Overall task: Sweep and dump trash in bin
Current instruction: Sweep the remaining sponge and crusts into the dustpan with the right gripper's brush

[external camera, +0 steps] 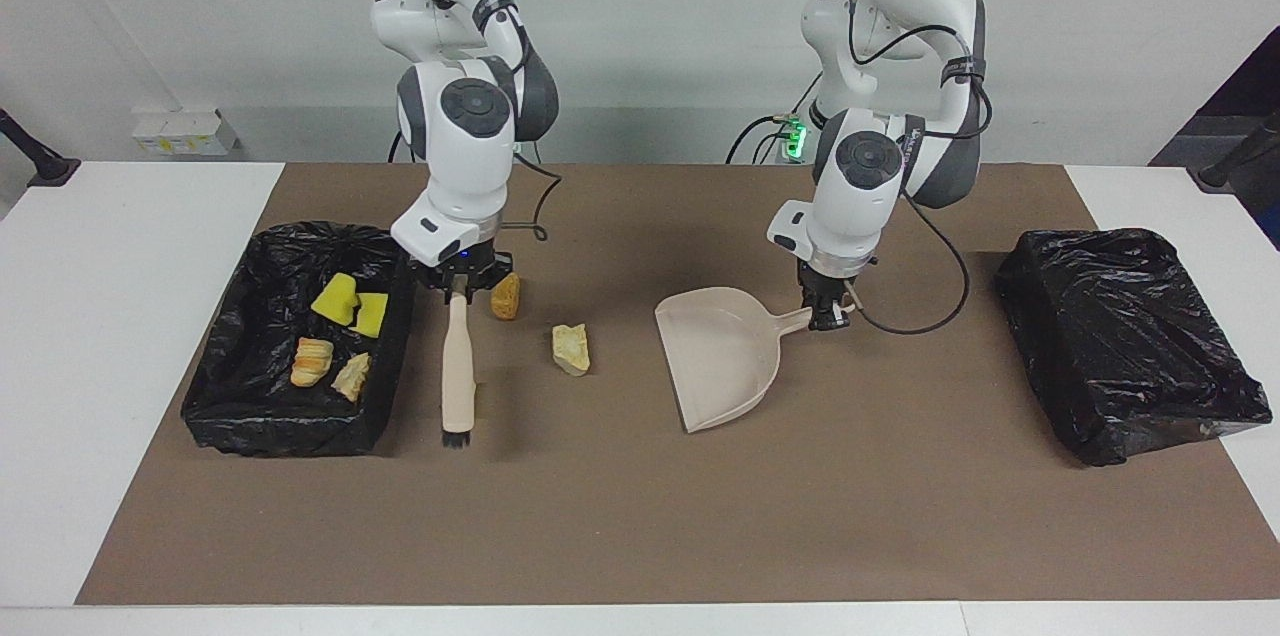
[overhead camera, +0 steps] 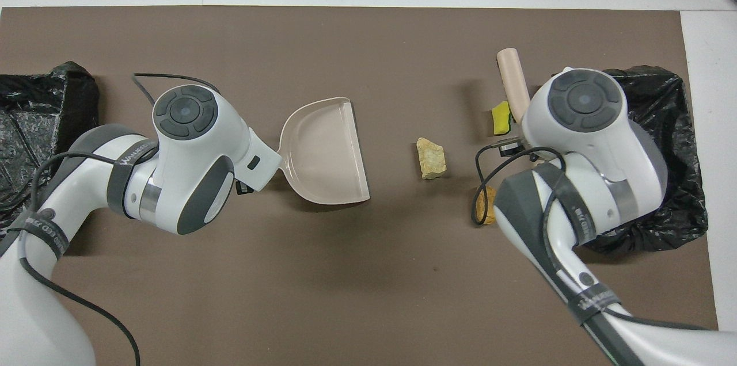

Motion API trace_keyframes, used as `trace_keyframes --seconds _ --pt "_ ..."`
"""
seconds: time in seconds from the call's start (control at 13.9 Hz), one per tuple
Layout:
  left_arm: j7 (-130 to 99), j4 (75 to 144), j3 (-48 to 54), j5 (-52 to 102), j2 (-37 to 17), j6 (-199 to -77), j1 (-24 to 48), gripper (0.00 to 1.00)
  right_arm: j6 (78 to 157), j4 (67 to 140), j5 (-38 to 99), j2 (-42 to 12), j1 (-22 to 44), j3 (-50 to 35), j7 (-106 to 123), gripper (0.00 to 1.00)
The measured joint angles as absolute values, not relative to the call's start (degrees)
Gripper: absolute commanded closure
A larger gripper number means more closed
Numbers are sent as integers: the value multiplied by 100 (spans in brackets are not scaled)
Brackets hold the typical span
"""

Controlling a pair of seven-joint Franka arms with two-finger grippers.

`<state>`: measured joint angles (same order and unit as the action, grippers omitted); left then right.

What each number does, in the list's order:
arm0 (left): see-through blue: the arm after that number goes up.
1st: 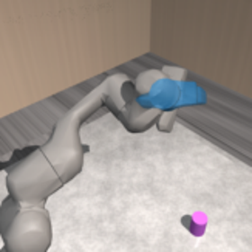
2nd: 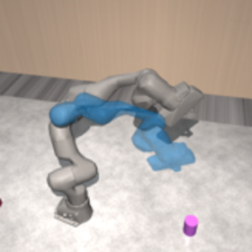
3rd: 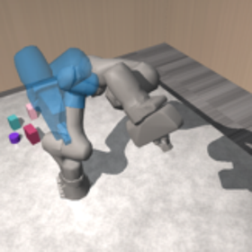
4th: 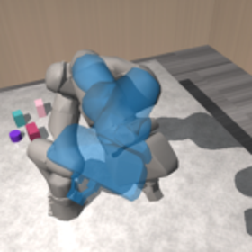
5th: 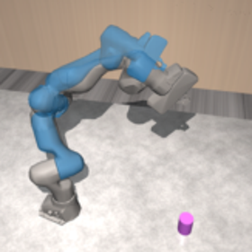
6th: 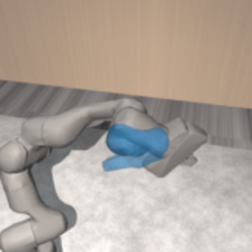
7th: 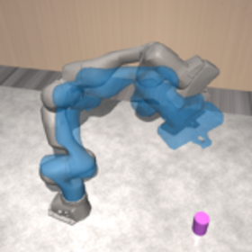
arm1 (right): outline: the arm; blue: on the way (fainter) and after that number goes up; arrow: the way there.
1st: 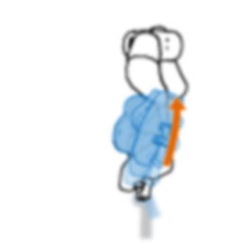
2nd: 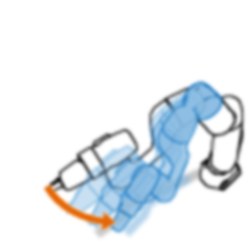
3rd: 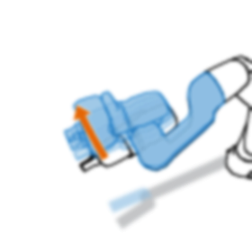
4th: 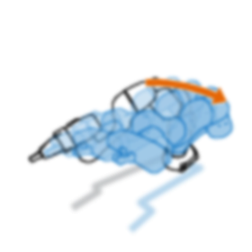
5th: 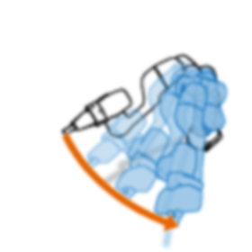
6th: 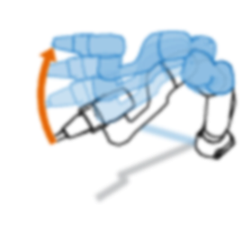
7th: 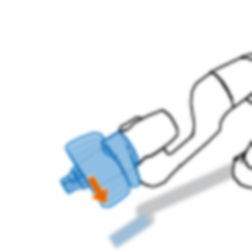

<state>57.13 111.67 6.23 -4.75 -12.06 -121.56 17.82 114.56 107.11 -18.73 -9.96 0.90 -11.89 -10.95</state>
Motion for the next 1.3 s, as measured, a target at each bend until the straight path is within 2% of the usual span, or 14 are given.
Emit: trace_keyframes --seconds 0.22,0.51,1.01,1.3 --pt "5293 11505 629 -473 -996 -12248 2095 100 11580 10726 -1873 -1267 -327 -1193 -632 100" --pt "4642 11822 628 -473 -753 -12277 2387 100 11584 10930 -1555 -1495 -232 -1286 -585 100" --pt "4441 11946 620 -473 -665 -12300 2506 100 11603 11157 -228 -1237 1331 -1340 -1368 100" --pt "4427 12101 598 -473 -618 -12472 2506 100 11630 10924 118 -1196 1987 -1351 -2040 100"
